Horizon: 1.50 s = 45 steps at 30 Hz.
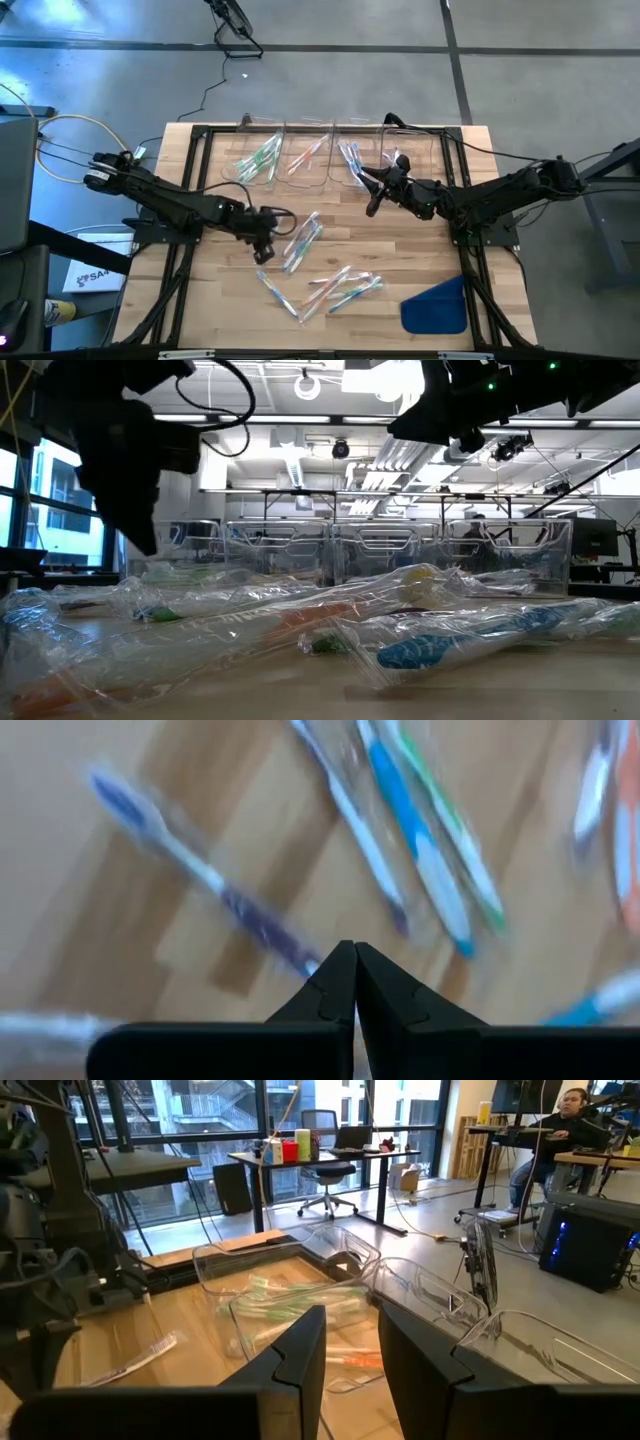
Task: Pick & Place Toothbrushes
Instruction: Put the violet toothbrush into the right transparent bin
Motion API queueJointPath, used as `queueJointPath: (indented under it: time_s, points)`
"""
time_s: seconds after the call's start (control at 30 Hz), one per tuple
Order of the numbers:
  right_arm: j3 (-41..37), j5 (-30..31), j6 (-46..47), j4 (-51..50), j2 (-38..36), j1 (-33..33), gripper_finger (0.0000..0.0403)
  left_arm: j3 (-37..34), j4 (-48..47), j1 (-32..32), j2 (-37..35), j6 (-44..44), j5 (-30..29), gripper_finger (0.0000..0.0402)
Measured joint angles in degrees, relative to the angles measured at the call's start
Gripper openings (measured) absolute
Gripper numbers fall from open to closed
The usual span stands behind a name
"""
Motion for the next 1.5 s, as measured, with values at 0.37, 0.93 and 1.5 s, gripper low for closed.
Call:
queueJointPath:
  time_s: [0.37,0.93,1.5]
  points:
    - [0.0,0.0,0.1,-2.0,0.0,0.0,0.0090,7.9,-26.7,3.4,-2.5,-2.5,5.6,0.0001]
    - [0.0,0.0,0.1,-7.4,0.0,0.0,0.0090,14.6,-41.2,7.1,-0.8,-4.9,2.4,0.0098]
    - [0.0,0.0,0.1,-9.2,0.0,0.0,0.0090,12.8,-33.2,7.1,9.0,-14.4,1.3,0.0193]
